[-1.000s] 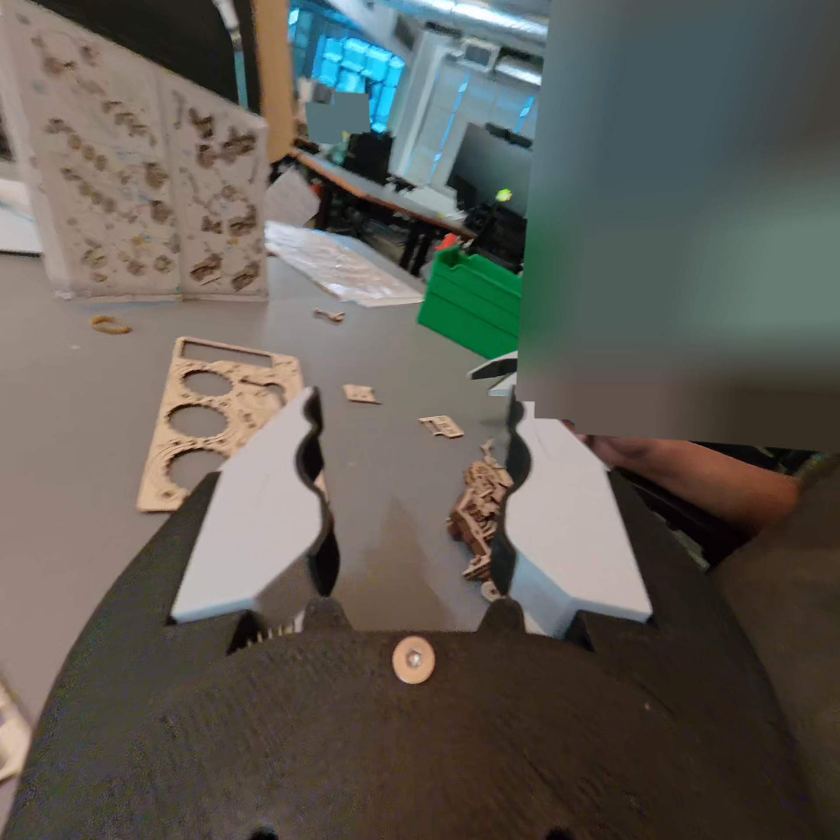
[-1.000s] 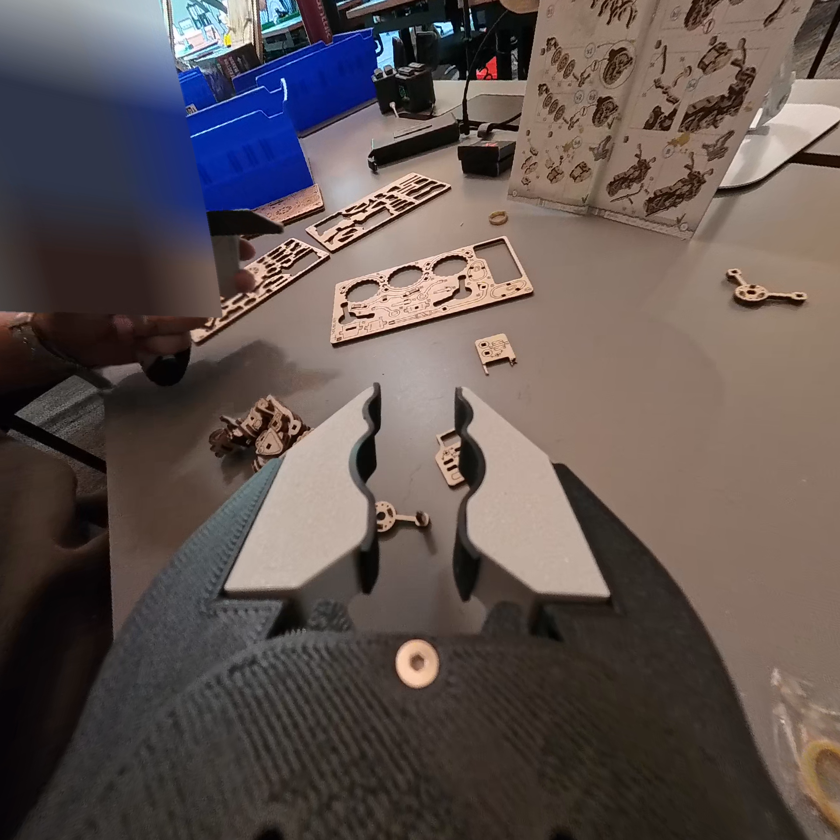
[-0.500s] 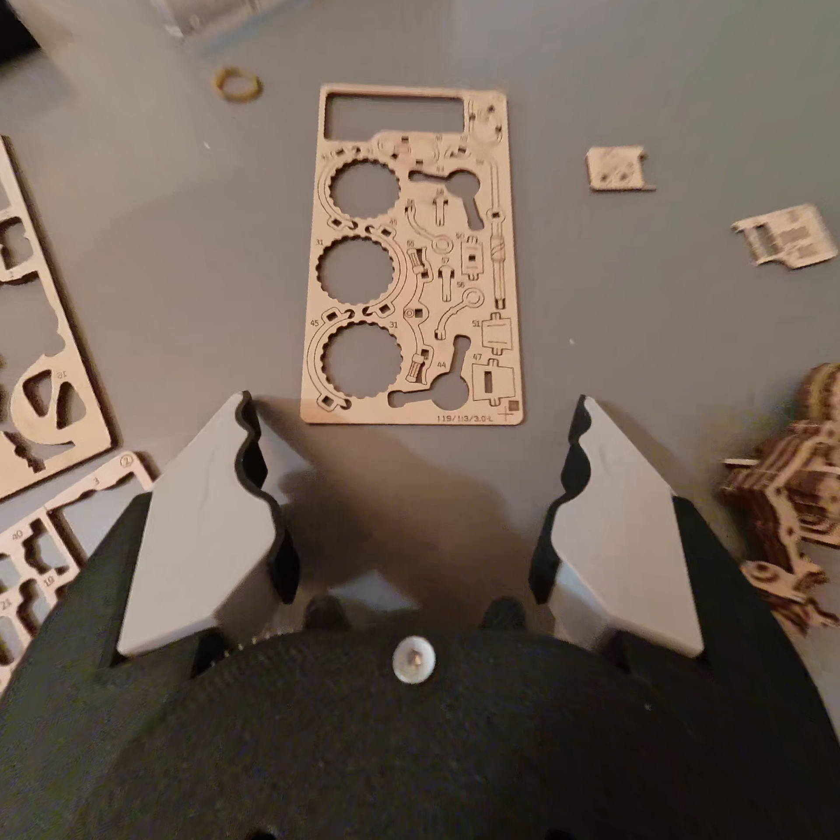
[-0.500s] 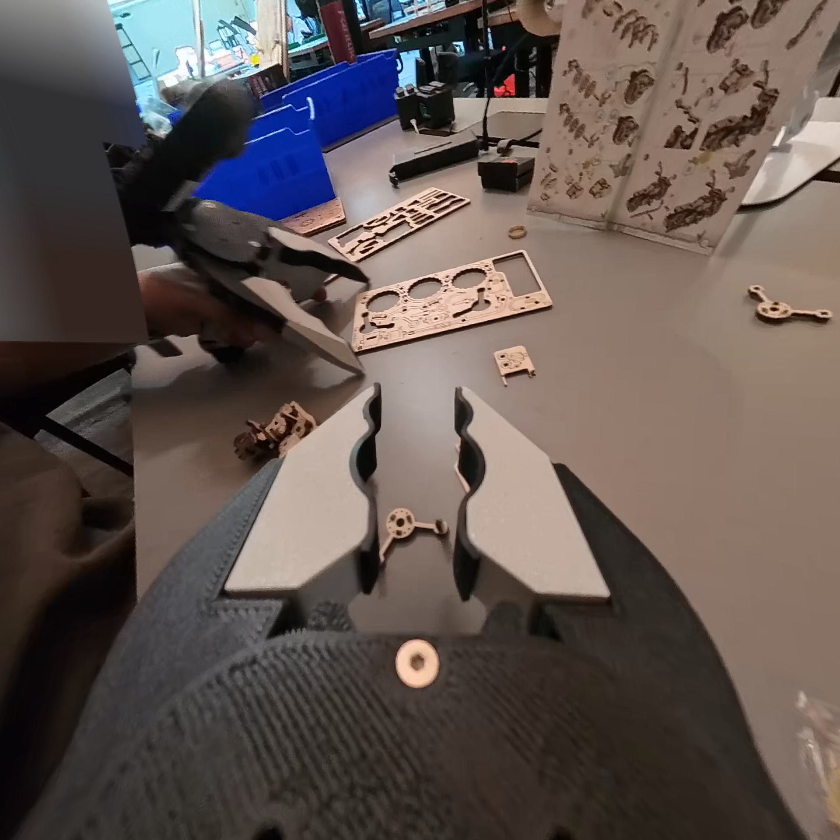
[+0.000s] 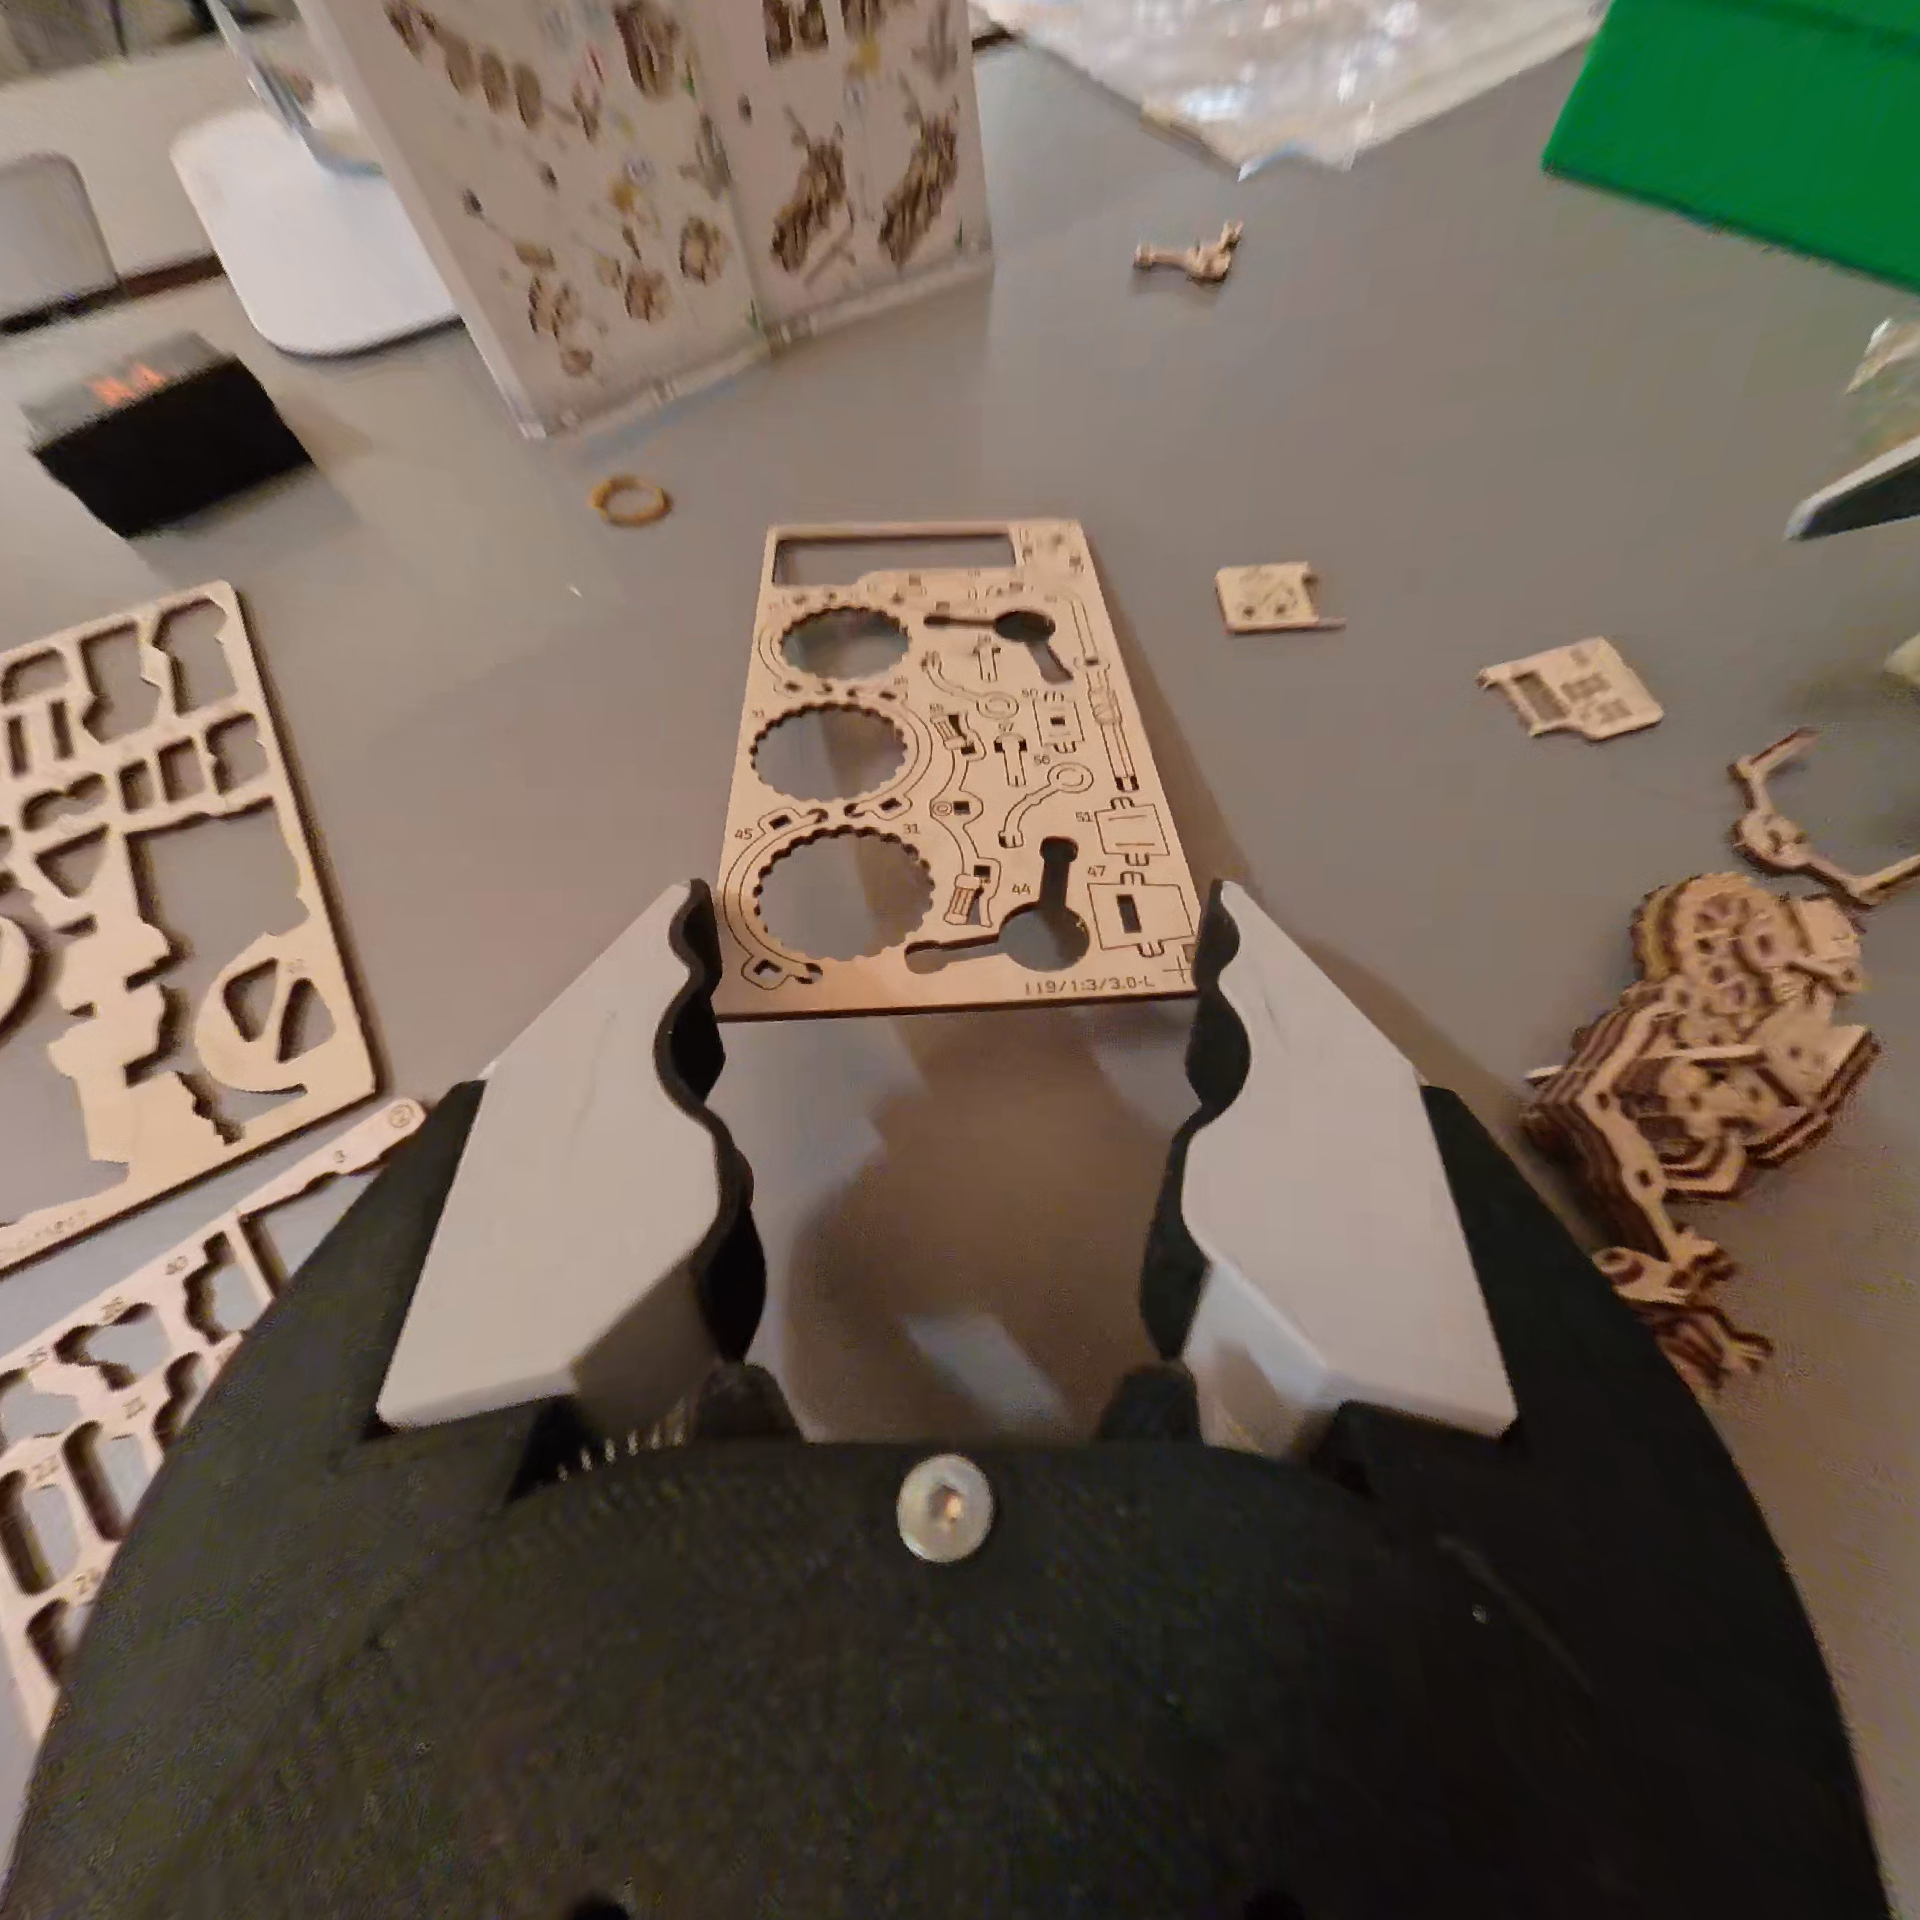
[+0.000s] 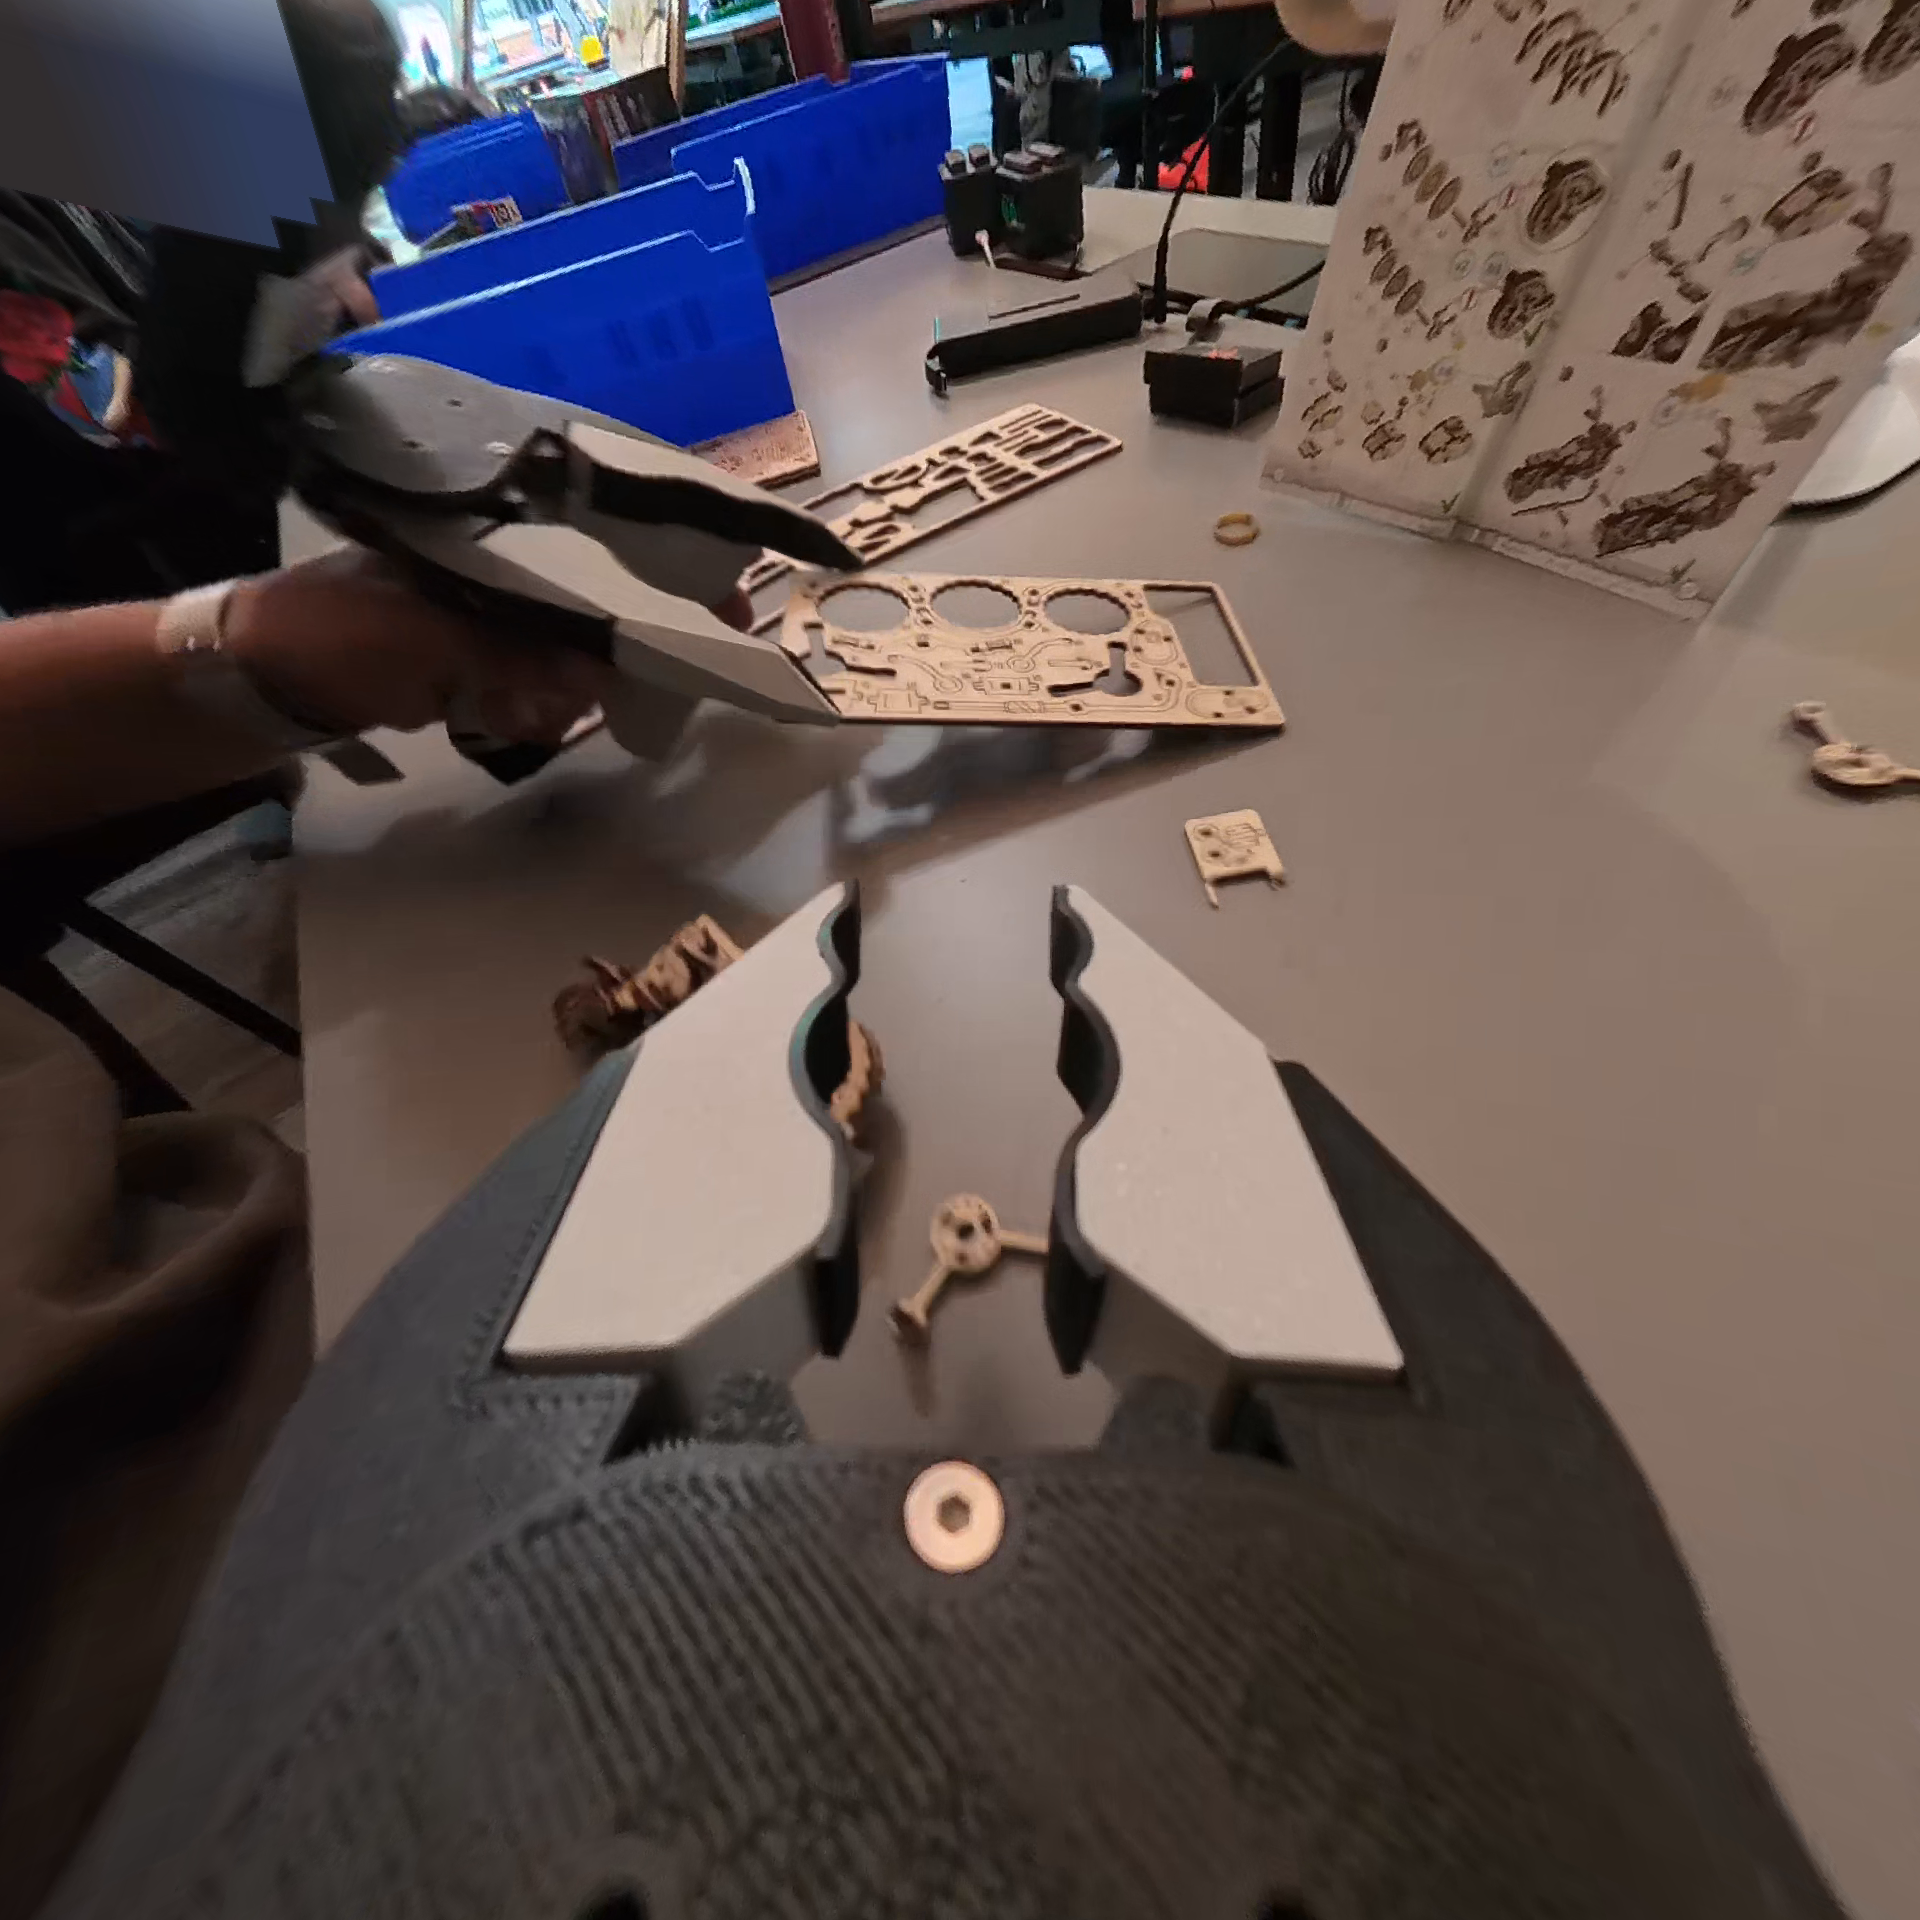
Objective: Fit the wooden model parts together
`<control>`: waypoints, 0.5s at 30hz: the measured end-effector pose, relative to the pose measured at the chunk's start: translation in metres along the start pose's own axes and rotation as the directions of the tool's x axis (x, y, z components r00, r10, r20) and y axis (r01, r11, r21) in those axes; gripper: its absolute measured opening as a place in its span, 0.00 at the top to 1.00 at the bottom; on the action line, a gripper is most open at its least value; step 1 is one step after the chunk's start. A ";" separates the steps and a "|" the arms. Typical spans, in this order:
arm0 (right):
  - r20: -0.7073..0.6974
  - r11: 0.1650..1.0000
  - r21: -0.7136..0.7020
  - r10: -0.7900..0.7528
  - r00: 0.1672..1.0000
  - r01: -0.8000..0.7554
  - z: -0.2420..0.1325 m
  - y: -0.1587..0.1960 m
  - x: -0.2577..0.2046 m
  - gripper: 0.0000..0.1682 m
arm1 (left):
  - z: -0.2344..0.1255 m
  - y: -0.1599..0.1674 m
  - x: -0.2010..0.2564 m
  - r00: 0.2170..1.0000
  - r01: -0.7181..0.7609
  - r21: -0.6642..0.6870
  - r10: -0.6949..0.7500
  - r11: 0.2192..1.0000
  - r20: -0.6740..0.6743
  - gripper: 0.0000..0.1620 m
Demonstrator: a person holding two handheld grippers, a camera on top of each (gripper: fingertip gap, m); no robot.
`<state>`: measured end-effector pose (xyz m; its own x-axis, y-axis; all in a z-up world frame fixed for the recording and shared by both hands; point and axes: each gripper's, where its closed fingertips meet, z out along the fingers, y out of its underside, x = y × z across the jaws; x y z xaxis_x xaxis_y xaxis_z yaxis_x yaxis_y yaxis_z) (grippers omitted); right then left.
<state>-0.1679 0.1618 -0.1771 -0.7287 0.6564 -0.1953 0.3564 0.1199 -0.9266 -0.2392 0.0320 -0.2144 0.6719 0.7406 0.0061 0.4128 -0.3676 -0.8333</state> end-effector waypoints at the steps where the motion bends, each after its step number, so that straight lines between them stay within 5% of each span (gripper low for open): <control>1: 0.014 1.000 -0.003 0.025 1.000 -0.025 0.005 -0.003 -0.003 0.77 | -0.005 -0.005 0.001 1.000 0.002 0.028 -0.002 1.000 -0.001 0.44; 4: 0.063 0.990 -0.050 0.134 0.989 -0.131 0.025 -0.008 -0.015 0.74 | -0.016 -0.020 0.007 1.000 0.006 0.105 -0.005 0.994 -0.006 0.44; 6: 0.068 0.974 -0.107 0.207 0.976 -0.199 0.040 -0.007 -0.020 0.71 | -0.028 -0.036 0.006 1.000 0.006 0.221 -0.012 0.975 0.029 0.79; 7: 0.070 0.963 -0.135 0.245 0.967 -0.234 0.047 -0.007 -0.021 0.69 | -0.033 -0.042 0.008 0.999 -0.006 0.261 -0.003 0.965 0.032 0.83; 10: 0.075 0.943 -0.186 0.295 0.953 -0.277 0.060 -0.010 -0.021 0.66 | -0.027 -0.030 0.018 0.998 -0.058 0.164 0.057 0.985 0.010 0.67; 15: -0.070 0.957 -0.256 0.119 0.990 -0.133 0.054 -0.006 0.006 0.67 | -0.006 0.003 0.021 0.998 0.023 0.007 -0.023 1.000 -0.052 0.56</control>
<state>-0.2056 0.1251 -0.1904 -0.6386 0.7163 -0.2811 0.5879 0.2185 -0.7788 -0.2197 0.0432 -0.2133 0.6932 0.7188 0.0537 0.4237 -0.3461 -0.8371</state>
